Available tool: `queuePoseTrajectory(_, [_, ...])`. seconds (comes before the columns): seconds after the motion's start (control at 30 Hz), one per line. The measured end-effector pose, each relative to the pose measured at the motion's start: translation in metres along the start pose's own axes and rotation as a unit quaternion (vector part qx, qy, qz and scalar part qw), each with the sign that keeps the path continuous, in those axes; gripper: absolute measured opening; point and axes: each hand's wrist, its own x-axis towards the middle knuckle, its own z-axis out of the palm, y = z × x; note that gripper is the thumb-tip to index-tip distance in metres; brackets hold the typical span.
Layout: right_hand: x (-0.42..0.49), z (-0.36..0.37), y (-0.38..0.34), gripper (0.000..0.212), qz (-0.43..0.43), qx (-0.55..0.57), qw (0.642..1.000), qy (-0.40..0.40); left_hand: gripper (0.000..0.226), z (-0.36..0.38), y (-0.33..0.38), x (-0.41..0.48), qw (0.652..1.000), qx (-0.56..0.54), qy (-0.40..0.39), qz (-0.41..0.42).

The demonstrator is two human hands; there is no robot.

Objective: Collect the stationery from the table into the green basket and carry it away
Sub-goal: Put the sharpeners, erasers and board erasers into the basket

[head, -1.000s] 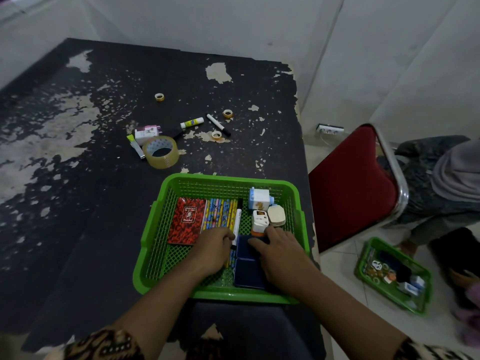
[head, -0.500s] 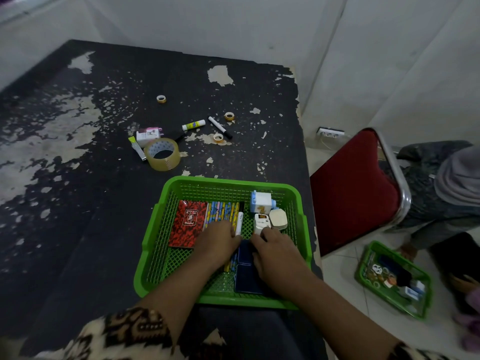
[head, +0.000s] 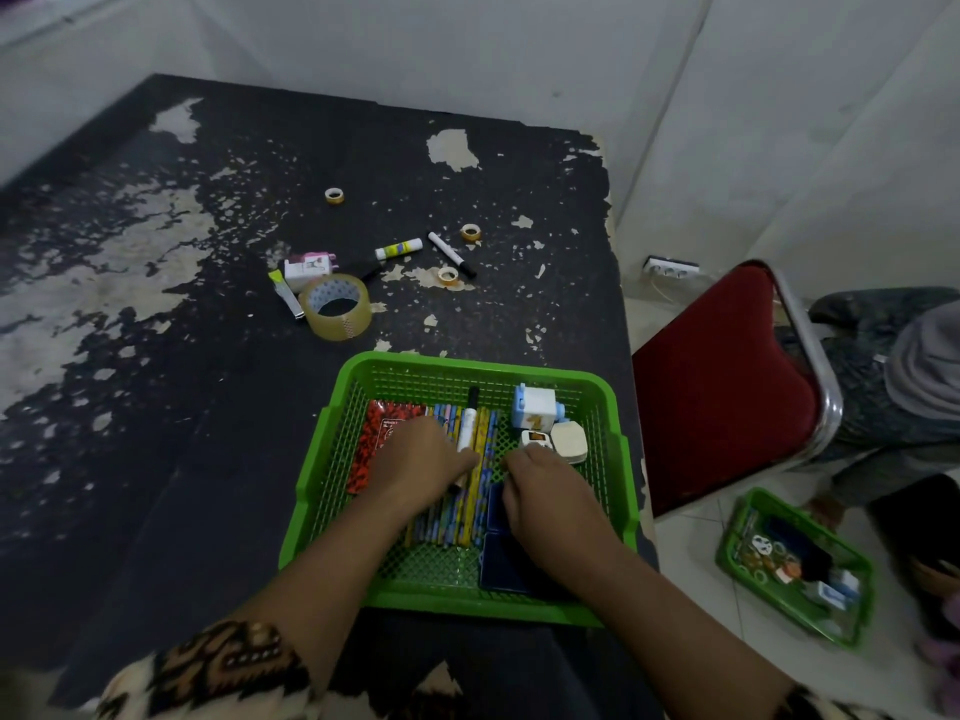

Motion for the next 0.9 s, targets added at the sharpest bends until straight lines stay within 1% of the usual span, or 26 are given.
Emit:
queuePoseTrajectory(0.07, [0.014, 0.002, -0.008, 0.016, -0.006, -0.001, 1.000, -0.026, 0.038, -0.014, -0.016, -0.010, 0.999, -0.019, 0.026, -0.002])
queuePoseTrajectory(0.17, [0.035, 0.010, -0.020, 0.016, -0.009, -0.038, 0.994, -0.100, 0.032, -0.028, -0.038, -0.023, 0.997, -0.045, 0.057, -0.020])
queuePoseTrajectory(0.23, [0.044, 0.016, -0.024, 0.019, -0.014, -0.059, 0.988, -0.143, 0.028, -0.036, -0.047, -0.028, 0.997, -0.054, 0.057, -0.023])
queuePoseTrajectory(0.3, [0.047, 0.020, -0.024, 0.022, -0.017, -0.082, 0.982, -0.168, 0.025, -0.040, -0.050, -0.034, 0.997, -0.061, 0.045, -0.008])
queuePoseTrajectory(0.37, [0.049, 0.022, -0.025, 0.026, -0.021, -0.100, 0.981, -0.167, 0.024, -0.044, -0.051, -0.038, 0.997, -0.067, 0.038, 0.010])
queuePoseTrajectory(0.53, [0.051, 0.021, -0.030, 0.025, -0.051, -0.148, 0.975, -0.159, 0.024, -0.052, -0.058, -0.041, 0.995, -0.085, 0.033, 0.027])
queuePoseTrajectory(0.6, [0.054, 0.020, -0.033, 0.024, -0.056, -0.149, 0.975, -0.152, 0.023, -0.055, -0.061, -0.041, 0.995, -0.090, 0.022, 0.032])
queuePoseTrajectory(0.7, [0.052, 0.021, -0.041, 0.029, -0.080, -0.140, 0.980, -0.120, 0.021, -0.057, -0.061, -0.039, 0.995, -0.092, 0.017, 0.038])
queuePoseTrajectory(0.73, [0.048, 0.024, -0.045, 0.030, -0.091, -0.140, 0.978, -0.124, 0.021, -0.057, -0.061, -0.038, 0.995, -0.092, 0.018, 0.041])
queuePoseTrajectory(0.8, [0.040, 0.030, -0.050, 0.030, -0.105, -0.147, 0.971, -0.155, 0.022, -0.057, -0.061, -0.038, 0.994, -0.093, 0.017, 0.046])
queuePoseTrajectory(0.9, [0.035, 0.035, -0.053, 0.029, -0.096, -0.155, 0.965, -0.187, 0.022, -0.056, -0.060, -0.038, 0.995, -0.089, 0.014, 0.048])
